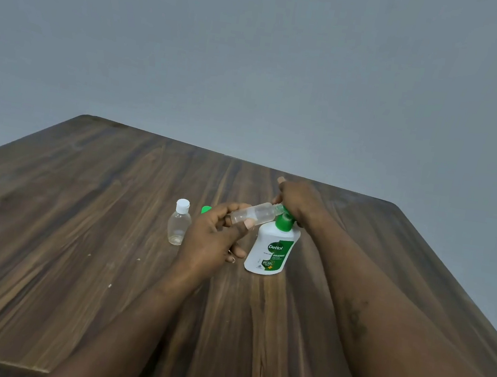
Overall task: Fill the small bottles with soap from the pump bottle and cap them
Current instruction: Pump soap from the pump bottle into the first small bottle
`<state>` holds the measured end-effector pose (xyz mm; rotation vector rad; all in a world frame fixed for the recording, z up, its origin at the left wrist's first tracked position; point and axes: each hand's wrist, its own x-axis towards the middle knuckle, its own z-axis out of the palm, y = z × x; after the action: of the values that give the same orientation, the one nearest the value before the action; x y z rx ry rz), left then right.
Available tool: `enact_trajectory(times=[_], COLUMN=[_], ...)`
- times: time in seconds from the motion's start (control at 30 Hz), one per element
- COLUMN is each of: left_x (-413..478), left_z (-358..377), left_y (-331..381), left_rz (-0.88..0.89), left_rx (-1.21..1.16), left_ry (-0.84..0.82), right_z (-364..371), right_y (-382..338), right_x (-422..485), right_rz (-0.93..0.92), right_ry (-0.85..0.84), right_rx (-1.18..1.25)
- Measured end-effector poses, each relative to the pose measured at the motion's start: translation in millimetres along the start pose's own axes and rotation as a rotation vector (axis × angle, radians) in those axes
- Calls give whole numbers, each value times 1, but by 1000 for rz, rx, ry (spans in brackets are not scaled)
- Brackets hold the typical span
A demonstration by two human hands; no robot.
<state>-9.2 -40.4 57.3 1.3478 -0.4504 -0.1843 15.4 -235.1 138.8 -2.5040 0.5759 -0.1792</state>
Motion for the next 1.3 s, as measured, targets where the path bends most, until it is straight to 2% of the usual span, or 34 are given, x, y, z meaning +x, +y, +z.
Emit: enact_trajectory(times=[0.1,0.2,0.33,0.43,0.57,0.67,0.9,1.03,1.3], left_x=[-4,-7,0,3,2,-2,-2,1,-3], left_z=[0,1,1,1,0,0,7,3,4], left_y=[1,7,17,18,12,10,14,10,7], left_rz=[-16,-22,-38,-82,-141,-167,-177,-189,-191], left_rx=[8,7,0,-37,-62,-64,-76,-85,-77], left_ry=[-4,-34,-52,-58,-45,-41,-43,-17,29], right_z=[5,1,-11,-8,9,11,-13,8,12], right_y=[-2,1,-4,-2,5,6,-6,8,17], right_x=[6,10,15,14,18,22,21,33,31], right_rz=[8,-41,-66,-69,-87,-83,-128,-158,-169], right_ry=[-34,7,55,10,-45,-18,39,-5,64], right_rx=[-131,-237,-233,-175,-296,-378,-337,-422,-419])
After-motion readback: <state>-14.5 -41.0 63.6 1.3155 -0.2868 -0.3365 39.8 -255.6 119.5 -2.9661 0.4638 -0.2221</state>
